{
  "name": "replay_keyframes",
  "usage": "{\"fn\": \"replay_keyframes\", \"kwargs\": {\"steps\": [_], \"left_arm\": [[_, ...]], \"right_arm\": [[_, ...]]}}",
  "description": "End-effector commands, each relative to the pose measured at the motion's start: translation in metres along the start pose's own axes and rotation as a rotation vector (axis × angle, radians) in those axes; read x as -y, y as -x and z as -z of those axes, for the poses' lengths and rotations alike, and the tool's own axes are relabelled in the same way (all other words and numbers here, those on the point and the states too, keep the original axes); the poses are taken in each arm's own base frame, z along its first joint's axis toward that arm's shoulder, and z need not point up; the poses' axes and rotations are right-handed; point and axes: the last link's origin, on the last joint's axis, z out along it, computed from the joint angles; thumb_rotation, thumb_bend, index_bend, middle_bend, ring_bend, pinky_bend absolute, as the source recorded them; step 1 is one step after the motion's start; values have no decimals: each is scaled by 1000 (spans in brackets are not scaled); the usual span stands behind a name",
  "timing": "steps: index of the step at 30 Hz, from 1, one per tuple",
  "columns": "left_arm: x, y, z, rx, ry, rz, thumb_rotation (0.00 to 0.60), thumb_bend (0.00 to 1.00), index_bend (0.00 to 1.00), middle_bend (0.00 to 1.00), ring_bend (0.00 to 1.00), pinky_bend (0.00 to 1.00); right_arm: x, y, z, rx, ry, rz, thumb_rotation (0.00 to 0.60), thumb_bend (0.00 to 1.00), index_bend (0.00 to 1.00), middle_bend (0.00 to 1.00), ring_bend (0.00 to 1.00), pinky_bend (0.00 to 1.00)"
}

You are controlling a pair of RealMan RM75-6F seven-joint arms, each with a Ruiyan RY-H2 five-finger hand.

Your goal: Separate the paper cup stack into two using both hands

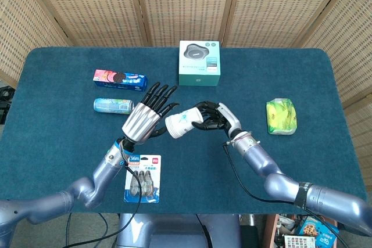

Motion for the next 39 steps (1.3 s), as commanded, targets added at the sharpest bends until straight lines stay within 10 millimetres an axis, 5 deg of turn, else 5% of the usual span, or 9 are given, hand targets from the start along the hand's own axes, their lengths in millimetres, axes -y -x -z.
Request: {"fn": "replay_keyframes", "kwargs": {"steps": [1, 6, 13, 39], "left_arm": [[-5, 2, -6, -23, 5, 9, 600, 199, 298, 0, 0, 0], [-11, 7, -13, -31, 9, 7, 600, 219, 305, 0, 0, 0], [-13, 9, -15, -45, 9, 3, 600, 412, 321, 0, 0, 0], [-17, 16, -19, -96, 10, -5, 600, 465, 432, 0, 0, 0]], "right_arm": [[0, -1, 0, -4, -1, 0, 600, 487, 499, 538, 429, 556], [1, -5, 3, -8, -2, -7, 600, 488, 499, 539, 429, 556], [2, -9, 6, -12, -6, -6, 600, 488, 499, 539, 429, 556], [-5, -24, 7, -45, 4, -8, 600, 489, 499, 541, 429, 556]]}}
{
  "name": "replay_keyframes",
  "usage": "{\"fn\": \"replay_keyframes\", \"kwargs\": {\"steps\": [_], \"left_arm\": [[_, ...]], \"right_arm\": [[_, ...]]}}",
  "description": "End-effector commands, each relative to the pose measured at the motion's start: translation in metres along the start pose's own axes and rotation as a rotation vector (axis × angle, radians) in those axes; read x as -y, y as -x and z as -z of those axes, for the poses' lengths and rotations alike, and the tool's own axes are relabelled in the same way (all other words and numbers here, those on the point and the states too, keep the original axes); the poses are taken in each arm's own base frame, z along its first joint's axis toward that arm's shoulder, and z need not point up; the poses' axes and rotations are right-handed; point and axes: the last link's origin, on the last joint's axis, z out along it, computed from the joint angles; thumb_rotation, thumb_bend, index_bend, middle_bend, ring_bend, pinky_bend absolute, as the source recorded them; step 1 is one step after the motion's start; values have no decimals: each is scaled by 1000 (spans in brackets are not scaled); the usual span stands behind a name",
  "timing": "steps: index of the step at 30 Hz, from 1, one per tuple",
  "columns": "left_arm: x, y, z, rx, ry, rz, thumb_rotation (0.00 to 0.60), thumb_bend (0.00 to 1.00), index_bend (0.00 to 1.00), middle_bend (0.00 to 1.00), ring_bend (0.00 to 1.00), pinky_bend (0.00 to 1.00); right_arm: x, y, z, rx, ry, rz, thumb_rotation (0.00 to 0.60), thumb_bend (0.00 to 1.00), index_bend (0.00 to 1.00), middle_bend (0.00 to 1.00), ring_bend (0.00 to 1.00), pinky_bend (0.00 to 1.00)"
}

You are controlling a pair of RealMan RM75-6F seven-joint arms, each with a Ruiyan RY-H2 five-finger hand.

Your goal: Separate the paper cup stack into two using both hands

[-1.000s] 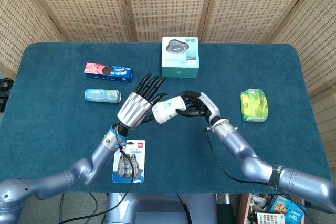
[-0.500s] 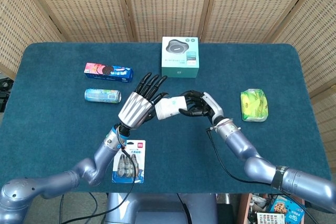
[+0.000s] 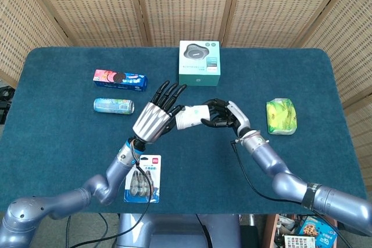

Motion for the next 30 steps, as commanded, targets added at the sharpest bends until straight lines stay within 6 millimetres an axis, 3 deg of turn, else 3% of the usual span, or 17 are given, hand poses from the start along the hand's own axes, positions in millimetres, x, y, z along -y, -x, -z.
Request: {"fn": "replay_keyframes", "kwargs": {"steps": [1, 8, 18, 30], "left_arm": [[0, 1, 0, -8, -3, -2, 600, 467, 436, 0, 0, 0], [-4, 4, -2, -18, -16, 4, 600, 468, 465, 0, 0, 0], [-6, 6, -5, -17, -12, 1, 600, 513, 612, 0, 0, 0], [-4, 7, -4, -15, -19, -4, 600, 516, 701, 0, 0, 0]], "right_arm": [[-1, -1, 0, -2, 1, 2, 600, 489, 499, 541, 429, 556], [-2, -1, 0, -1, 4, 3, 600, 489, 499, 542, 429, 556], [-2, -2, 1, 0, 1, 8, 600, 489, 499, 542, 429, 556], [-2, -7, 4, -8, -3, 8, 600, 489, 499, 543, 429, 556]]}}
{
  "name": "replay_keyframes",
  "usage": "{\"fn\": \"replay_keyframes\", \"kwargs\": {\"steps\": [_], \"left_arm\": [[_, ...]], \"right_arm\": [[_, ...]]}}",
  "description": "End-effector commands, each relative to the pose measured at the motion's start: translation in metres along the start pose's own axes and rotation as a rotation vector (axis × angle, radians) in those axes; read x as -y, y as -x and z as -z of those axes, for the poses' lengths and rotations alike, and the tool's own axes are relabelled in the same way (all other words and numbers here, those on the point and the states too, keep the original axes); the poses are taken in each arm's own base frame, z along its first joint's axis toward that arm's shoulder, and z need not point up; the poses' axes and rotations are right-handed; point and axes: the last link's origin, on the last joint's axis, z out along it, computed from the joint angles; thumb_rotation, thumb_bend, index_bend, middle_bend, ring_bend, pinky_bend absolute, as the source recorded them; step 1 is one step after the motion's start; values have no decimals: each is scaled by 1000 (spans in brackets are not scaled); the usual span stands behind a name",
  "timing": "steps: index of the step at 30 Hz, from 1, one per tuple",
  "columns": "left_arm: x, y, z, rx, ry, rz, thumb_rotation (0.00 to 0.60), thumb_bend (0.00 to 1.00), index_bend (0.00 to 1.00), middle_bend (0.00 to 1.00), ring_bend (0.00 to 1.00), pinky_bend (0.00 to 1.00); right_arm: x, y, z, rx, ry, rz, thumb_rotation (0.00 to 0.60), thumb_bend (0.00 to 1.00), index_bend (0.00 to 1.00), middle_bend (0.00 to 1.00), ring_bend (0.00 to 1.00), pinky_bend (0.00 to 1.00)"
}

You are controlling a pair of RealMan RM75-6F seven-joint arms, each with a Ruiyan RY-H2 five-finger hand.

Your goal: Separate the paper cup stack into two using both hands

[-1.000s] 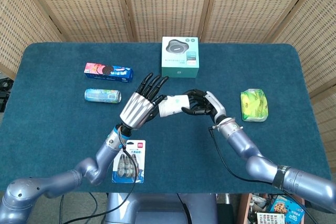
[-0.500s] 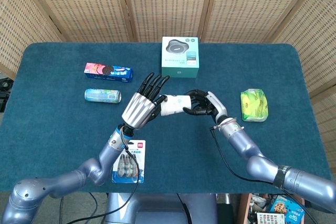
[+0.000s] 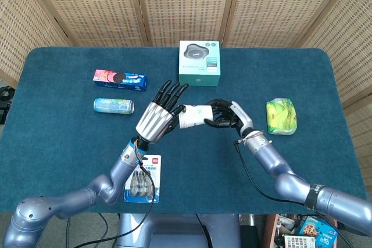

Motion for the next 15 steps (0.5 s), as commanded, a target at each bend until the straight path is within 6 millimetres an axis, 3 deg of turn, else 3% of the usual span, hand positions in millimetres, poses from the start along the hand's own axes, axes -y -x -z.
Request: {"fn": "replay_keyframes", "kwargs": {"steps": [1, 15], "left_arm": [[1, 0, 1, -1, -2, -1, 600, 517, 706, 0, 0, 0], [18, -6, 8, -10, -20, -16, 600, 517, 745, 10, 0, 0]], "right_arm": [[0, -2, 0, -4, -1, 2, 600, 489, 499, 543, 429, 556], [2, -22, 6, -53, -8, 19, 600, 489, 499, 544, 429, 556]]}}
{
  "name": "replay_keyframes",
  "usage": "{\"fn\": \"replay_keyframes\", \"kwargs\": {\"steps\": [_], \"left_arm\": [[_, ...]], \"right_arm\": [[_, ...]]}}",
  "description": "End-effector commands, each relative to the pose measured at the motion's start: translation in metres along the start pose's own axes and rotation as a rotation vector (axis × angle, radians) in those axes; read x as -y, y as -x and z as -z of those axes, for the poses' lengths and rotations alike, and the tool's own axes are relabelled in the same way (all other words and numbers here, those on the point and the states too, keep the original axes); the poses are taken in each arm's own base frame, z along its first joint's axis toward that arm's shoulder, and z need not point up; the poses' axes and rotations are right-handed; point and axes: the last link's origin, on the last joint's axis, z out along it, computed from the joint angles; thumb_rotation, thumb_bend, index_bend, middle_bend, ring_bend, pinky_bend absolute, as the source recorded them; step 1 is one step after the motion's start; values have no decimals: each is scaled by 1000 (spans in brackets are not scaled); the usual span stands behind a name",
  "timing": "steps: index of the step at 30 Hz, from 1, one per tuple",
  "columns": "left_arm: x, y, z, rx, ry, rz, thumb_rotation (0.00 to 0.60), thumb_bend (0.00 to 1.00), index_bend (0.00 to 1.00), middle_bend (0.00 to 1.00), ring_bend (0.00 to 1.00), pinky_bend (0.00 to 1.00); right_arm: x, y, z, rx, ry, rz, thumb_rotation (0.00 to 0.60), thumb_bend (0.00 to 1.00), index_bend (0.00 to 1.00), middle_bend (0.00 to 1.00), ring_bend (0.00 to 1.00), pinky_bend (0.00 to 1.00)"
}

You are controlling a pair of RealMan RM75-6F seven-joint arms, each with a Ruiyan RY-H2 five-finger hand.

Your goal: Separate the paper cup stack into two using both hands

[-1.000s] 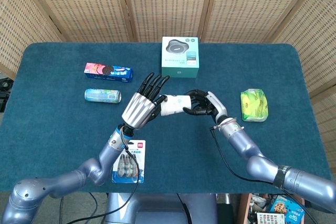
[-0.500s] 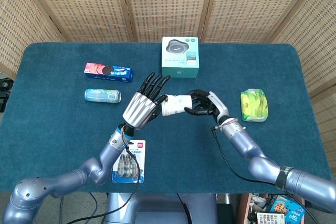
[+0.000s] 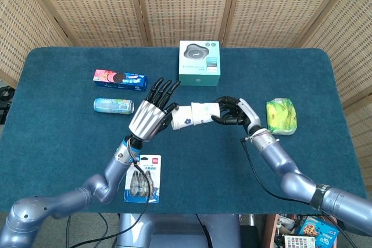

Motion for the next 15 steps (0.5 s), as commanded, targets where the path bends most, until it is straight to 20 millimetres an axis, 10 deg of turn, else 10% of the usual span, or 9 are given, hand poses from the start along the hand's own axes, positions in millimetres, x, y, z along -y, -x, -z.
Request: {"fn": "replay_keyframes", "kwargs": {"steps": [1, 15], "left_arm": [[4, -1, 2, 1, -3, -3, 600, 517, 745, 10, 0, 0], [73, -42, 40, -32, -54, -86, 600, 516, 747, 10, 0, 0]], "right_arm": [[0, -4, 2, -8, -1, 5, 600, 489, 499, 544, 429, 556], [-5, -42, 11, -106, -6, 109, 600, 489, 499, 544, 429, 556]]}}
